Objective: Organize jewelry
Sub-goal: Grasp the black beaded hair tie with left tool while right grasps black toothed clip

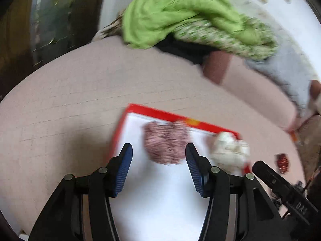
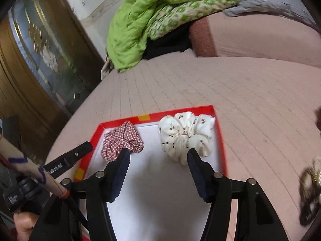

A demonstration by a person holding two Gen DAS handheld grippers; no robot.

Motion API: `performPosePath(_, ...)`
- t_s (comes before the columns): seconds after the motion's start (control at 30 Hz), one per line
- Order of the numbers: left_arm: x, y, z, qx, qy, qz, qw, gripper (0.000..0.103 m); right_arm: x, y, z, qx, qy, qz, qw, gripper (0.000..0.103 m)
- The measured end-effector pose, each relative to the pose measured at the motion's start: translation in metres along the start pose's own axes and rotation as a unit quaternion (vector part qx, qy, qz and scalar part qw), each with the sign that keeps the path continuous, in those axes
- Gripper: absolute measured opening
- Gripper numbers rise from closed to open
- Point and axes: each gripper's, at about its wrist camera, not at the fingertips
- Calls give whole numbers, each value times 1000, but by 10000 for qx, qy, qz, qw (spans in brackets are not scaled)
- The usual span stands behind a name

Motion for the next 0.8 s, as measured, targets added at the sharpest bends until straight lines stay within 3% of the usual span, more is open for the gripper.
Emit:
performPosePath(0.13,-12,-33,-41,-327,464,-455,9974,55,0,-56,-16,-52,93,-381,9992,64)
performPosePath(0.2,-18,-39,-60,-554,568,-424,9959,60,1,-81,-29,-98,70,-513,9986,64)
performPosePath(0.3,-31,-42,-92,-845,824,-230,9927,60,3,-114,-59,-273,10,-606,9978,64)
performPosePath(0.43,-49,-38,-131,-1180,1053,113,9874,60,8,-152,-124,-843,431,-887,9915,64)
performPosePath(0.53,-57,-35,-153,-1472,1053,331,9829,60,9,-161,-173,-1384,728,-830,9842,39)
performPosePath(0.63,-67,-29,-168,-1625,1081,551,9792,60,8,-171,-217,-1430,1366,-777,9772,37)
performPosePath(0.8,-89,-9,-202,-2005,1080,1105,9674,60,2,-183,-244,-1449,1830,-829,9688,37)
Point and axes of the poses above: each gripper's, at about its wrist camera, not at the fingertips, and y roughly the way its jaws point, z to its left, x to its top, and after that the axes turned 7 degrees about -z, right-handed
